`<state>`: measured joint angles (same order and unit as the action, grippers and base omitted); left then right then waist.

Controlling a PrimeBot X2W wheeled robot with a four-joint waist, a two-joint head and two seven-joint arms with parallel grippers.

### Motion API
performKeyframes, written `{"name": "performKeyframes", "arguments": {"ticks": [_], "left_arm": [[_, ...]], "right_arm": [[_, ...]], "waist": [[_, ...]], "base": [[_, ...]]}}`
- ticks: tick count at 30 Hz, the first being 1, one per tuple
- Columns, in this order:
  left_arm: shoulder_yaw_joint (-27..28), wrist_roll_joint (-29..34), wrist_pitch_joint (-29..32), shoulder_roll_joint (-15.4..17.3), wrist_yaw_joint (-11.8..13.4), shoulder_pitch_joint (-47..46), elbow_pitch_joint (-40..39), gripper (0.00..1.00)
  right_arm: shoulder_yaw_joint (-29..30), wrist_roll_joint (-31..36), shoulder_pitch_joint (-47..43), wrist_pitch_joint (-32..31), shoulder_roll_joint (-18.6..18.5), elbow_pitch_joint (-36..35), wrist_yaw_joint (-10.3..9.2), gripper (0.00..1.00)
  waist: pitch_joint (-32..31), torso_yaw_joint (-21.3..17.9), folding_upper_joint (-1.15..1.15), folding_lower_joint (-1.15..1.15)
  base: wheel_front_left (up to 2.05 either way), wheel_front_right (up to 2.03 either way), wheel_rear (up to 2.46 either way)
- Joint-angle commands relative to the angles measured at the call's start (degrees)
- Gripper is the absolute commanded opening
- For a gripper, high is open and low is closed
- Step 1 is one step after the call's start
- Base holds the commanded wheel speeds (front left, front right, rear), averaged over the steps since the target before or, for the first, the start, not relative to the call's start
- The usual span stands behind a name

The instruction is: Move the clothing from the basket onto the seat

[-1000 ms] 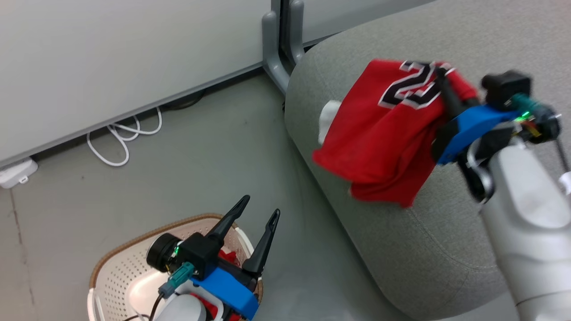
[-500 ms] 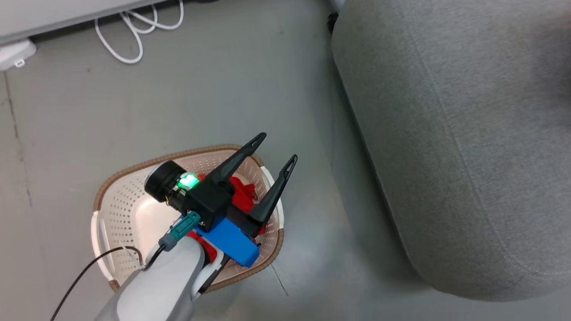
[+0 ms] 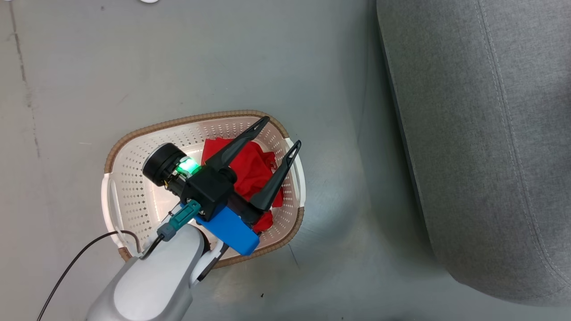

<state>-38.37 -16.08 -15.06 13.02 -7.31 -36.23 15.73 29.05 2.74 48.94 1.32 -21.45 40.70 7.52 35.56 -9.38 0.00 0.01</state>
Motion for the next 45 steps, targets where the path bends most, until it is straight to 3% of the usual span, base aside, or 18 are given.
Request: {"name": "performKeyframes", "arguments": {"ticks": [1,8,9,11,12,13,21,29,34,45], "left_arm": [[0.1,-0.2,-0.2,0.3,-0.2,-0.5,0.1,1.0],[0.6,-0.3,-0.2,0.1,-0.2,-0.2,0.5,1.0],[0.7,-0.3,-0.2,-0.1,-0.2,0.0,0.6,1.0],[0.9,-0.5,-0.2,-0.5,-0.2,0.5,0.8,1.0],[1.0,-0.7,-0.2,-0.7,-0.2,0.9,0.9,1.0],[1.3,-0.9,-0.2,-1.0,-0.2,1.3,1.1,1.0],[3.3,-2.6,-0.2,-3.3,-0.2,6.5,2.9,1.0],[7.9,-3.1,-0.2,-5.7,-0.2,14.9,3.8,1.0],[12.3,-2.8,-0.2,-6.8,-0.2,20.7,4.1,1.0],[22.5,-1.0,-0.2,-8.0,0.6,29.1,3.5,1.0]], "right_arm": [[0.6,0.7,-0.5,0.8,0.3,1.1,-0.06,0.0],[0.9,2.3,0.5,2.4,0.8,3.9,-0.06,0.0],[0.7,2.3,0.7,2.6,0.7,4.3,-0.06,0.05],[0.2,2.5,0.7,3.0,0.4,4.9,-0.06,0.44],[-0.1,2.5,0.5,3.3,0.3,5.3,-0.06,0.89],[-0.3,2.4,0.2,3.7,0.3,5.5,-0.06,1.0],[-2.8,2.0,-5.6,5.8,1.5,7.3,-0.06,1.0],[-9.0,3.6,-14.5,4.1,3.1,3.2,-0.06,1.0],[-13.0,2.5,-21.5,3.3,4.7,-3.5,-0.06,1.0],[-16.4,-3.0,-38.9,-1.3,13.0,-26.8,-0.06,1.0]], "waist": [[-0.1,0.1,0.0,-0.01],[-1.1,0.1,0.0,-0.01],[-1.4,0.2,0.0,-0.01],[-2.3,0.3,0.0,-0.01],[-2.9,0.3,0.0,-0.01],[-3.6,0.3,0.0,-0.01],[-13.6,1.0,0.0,-0.01],[-23.9,2.4,0.0,-0.01],[-28.6,3.6,0.0,-0.01],[-34.3,7.1,0.0,-0.01]], "base": [[0.0,0.0,0.0],[0.0,0.0,0.0],[0.0,0.0,0.0],[0.0,0.0,0.0],[0.0,0.0,0.0],[0.0,0.0,0.0],[0.0,0.0,0.0],[0.0,0.0,0.0],[0.0,0.0,0.0],[0.0,0.0,0.0]]}}
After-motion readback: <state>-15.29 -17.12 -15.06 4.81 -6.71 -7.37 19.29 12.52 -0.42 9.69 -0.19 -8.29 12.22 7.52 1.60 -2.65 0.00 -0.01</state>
